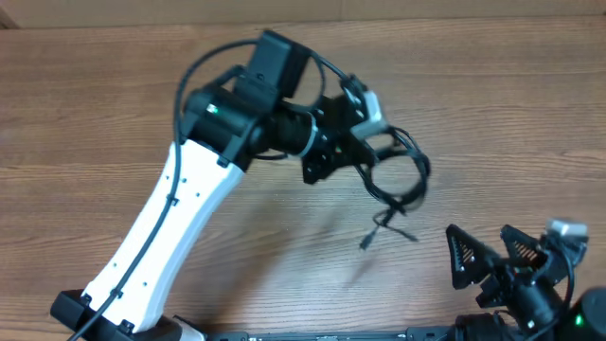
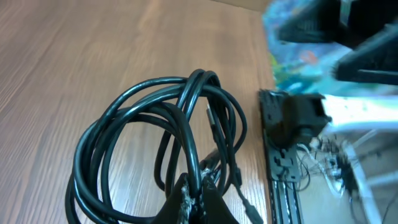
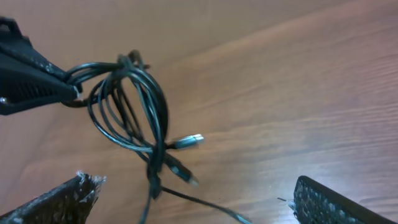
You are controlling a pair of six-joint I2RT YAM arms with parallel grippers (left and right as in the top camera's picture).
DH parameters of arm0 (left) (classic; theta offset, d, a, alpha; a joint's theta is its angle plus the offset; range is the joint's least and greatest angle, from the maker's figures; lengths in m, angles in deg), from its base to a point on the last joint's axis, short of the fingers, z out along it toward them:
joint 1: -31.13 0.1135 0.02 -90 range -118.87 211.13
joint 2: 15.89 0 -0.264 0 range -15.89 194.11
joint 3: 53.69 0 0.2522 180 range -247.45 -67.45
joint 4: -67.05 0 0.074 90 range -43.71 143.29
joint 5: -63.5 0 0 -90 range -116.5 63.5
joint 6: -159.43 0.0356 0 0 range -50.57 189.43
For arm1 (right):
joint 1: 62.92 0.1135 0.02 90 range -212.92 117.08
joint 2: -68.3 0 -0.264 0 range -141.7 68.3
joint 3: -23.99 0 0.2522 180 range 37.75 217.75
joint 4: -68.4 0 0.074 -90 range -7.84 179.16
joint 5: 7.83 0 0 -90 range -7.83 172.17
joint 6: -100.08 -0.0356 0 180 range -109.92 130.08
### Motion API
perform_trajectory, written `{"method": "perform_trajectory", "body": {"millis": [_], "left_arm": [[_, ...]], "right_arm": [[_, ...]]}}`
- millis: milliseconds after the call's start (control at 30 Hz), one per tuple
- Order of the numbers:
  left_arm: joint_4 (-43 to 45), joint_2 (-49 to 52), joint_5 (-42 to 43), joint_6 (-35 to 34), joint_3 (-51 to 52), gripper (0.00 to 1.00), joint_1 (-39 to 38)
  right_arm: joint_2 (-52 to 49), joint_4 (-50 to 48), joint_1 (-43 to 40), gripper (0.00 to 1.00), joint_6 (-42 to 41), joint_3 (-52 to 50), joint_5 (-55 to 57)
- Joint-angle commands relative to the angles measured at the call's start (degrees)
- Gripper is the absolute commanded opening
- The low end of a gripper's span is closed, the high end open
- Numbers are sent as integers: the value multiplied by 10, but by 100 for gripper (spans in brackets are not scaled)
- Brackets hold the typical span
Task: Untangle cables
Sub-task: 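Reach the right gripper up and grasp a cable strand below the left gripper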
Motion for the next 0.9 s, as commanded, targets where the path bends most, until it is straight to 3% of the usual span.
{"method": "perform_trajectory", "body": {"millis": [0,167,300,367,433,533,667,733,833,867], "left_arm": [[2,-21,30,74,-10,4,-27],[2,-21,33,81,-10,4,-38],[3,-21,33,81,-10,4,-39],[3,-21,33,81,-10,4,-39],[3,-21,39,84,-10,4,-39],[3,-21,66,106,-10,4,-39],[4,-21,89,122,-10,4,-39],[3,-21,94,122,-10,4,-39],[3,-21,97,122,-10,4,-39],[3,-21,97,126,-10,4,-39]], "right_arm": [[-52,18,3,100,44,40,-33],[-102,25,3,100,83,67,-30],[-116,10,3,80,108,68,-30],[-116,6,3,59,119,68,-36],[-116,4,3,54,142,68,-55],[-116,1,3,75,194,68,-103],[-116,-2,3,75,254,68,-131],[-116,-3,3,66,280,68,-131],[-116,-9,3,28,300,68,-131],[-116,-12,3,22,299,68,-131]]}}
